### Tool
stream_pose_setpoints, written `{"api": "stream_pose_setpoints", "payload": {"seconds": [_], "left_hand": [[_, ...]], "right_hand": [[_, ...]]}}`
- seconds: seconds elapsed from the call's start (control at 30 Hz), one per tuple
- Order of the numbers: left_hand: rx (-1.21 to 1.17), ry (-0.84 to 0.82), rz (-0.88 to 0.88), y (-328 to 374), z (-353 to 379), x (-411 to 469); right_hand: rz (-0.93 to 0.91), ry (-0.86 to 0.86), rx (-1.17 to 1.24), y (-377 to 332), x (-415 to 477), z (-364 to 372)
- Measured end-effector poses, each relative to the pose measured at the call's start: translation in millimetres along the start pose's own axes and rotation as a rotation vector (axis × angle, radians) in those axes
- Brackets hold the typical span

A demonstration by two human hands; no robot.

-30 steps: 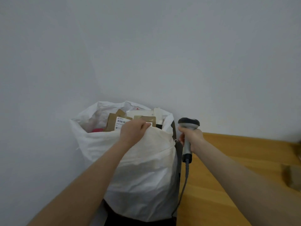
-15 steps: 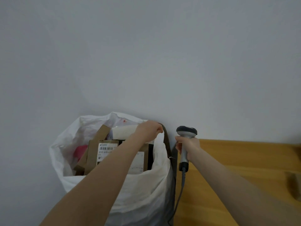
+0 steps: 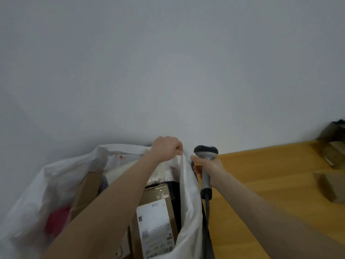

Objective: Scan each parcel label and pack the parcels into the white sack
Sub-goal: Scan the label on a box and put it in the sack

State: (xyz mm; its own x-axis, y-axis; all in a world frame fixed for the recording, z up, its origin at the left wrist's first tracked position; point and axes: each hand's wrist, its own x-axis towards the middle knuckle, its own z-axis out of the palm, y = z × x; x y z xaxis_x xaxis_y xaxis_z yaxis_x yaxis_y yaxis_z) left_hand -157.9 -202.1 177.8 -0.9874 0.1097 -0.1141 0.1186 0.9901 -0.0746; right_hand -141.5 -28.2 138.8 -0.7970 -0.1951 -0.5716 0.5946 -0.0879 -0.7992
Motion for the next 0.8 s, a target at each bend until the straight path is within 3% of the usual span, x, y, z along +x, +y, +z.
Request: {"api": "stream_pose_setpoints", "payload": {"seconds": [0.07, 0.13, 0.2, 0.3, 0.4, 0.63, 0.73, 0.8], "left_hand": [[-0.25, 0.036, -0.007, -11.0, -9.4, 4.4], [-0.612, -0.038, -0.029, -29.7, -13.9, 4.7], [-0.751, -0.021, -0.11, -63.5, -12.8, 5.7], [-0.506, -0.034, -0.284, -127.6, -0.1, 4.5], [-0.329, -0.175, -0.412, -176.2, 26.0, 0.3], [-0.261, -0.444, -0.422, -196.1, 61.0, -5.1], [-0.181, -0.463, -0.412, -198.7, 72.8, -6.6], [-0.172, -0.369, -0.421, -202.0, 68.6, -8.0]], "right_hand": [[-0.04, -0.002, 0.01, -4.6, 2.4, 18.5], [-0.067, -0.01, -0.021, -8.3, 4.4, 36.7], [-0.079, 0.004, -0.09, -9.9, 10.2, 50.6], [-0.109, 0.07, -0.193, -14.2, 24.5, 63.2], [-0.141, 0.13, -0.274, -23.4, 43.5, 71.6], [-0.088, -0.042, -0.486, -21.1, 65.0, 106.7], [-0.076, -0.03, -0.627, -15.8, 73.1, 114.6], [-0.1, 0.035, -0.74, -16.8, 76.7, 117.2]]}}
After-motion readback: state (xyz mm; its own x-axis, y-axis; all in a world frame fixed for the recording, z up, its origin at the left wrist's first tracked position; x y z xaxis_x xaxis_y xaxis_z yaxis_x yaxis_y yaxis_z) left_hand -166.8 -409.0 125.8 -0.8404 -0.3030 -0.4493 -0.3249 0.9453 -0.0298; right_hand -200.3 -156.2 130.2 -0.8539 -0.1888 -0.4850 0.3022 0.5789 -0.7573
